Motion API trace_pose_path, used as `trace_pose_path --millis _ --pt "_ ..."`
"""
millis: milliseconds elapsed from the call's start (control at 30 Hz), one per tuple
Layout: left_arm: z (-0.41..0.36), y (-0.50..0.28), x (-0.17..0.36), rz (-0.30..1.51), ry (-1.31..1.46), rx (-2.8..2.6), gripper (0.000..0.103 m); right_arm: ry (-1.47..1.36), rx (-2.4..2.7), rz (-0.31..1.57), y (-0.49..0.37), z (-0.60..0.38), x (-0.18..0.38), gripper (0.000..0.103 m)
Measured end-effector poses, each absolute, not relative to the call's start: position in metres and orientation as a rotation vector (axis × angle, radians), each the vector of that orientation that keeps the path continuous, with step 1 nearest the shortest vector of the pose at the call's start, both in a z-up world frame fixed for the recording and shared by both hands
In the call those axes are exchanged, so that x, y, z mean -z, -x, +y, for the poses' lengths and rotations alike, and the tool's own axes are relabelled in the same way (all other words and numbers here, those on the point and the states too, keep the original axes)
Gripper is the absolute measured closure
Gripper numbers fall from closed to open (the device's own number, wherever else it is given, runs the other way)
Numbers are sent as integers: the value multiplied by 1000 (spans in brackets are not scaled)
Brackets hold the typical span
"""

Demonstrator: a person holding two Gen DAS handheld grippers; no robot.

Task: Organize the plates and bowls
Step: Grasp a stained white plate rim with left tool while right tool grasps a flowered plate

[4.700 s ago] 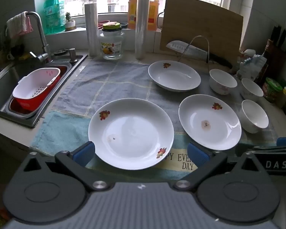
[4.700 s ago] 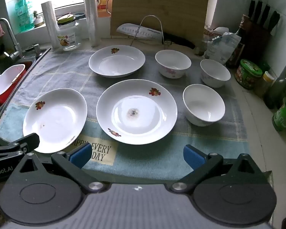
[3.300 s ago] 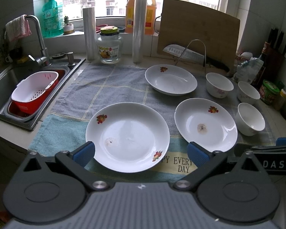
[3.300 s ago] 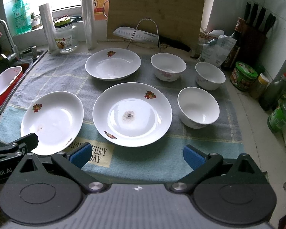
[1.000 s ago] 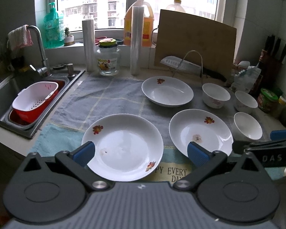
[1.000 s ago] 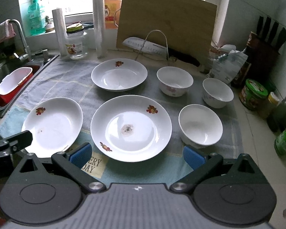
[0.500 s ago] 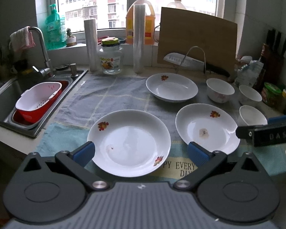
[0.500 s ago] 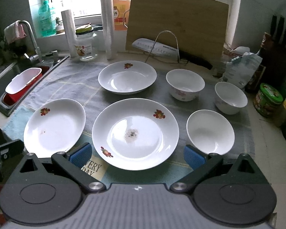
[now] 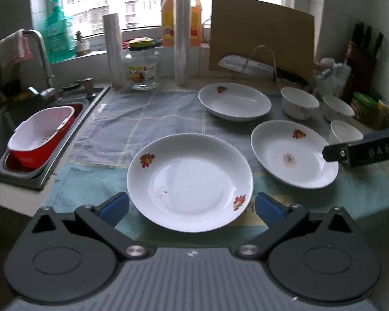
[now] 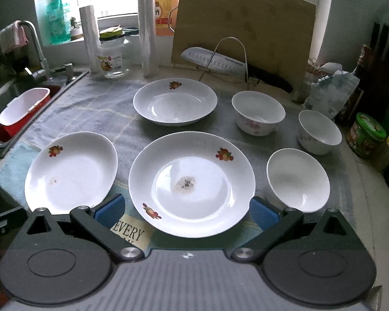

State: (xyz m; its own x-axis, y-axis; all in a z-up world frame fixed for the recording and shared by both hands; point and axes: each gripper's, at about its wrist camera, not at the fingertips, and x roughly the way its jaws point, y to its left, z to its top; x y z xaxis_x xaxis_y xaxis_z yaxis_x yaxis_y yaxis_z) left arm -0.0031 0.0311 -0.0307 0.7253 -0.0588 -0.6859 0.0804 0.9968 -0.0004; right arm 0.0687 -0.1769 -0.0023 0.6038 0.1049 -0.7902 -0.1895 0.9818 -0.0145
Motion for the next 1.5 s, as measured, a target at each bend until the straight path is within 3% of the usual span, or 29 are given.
trace_pose_path --millis 833,1500 --pt "106 -57 115 825 -317 555 1 -81 -82 908 -91 -115 15 0" --pt "112 -79 128 764 -332 735 0 -83 -347 975 -116 -95 33 0"
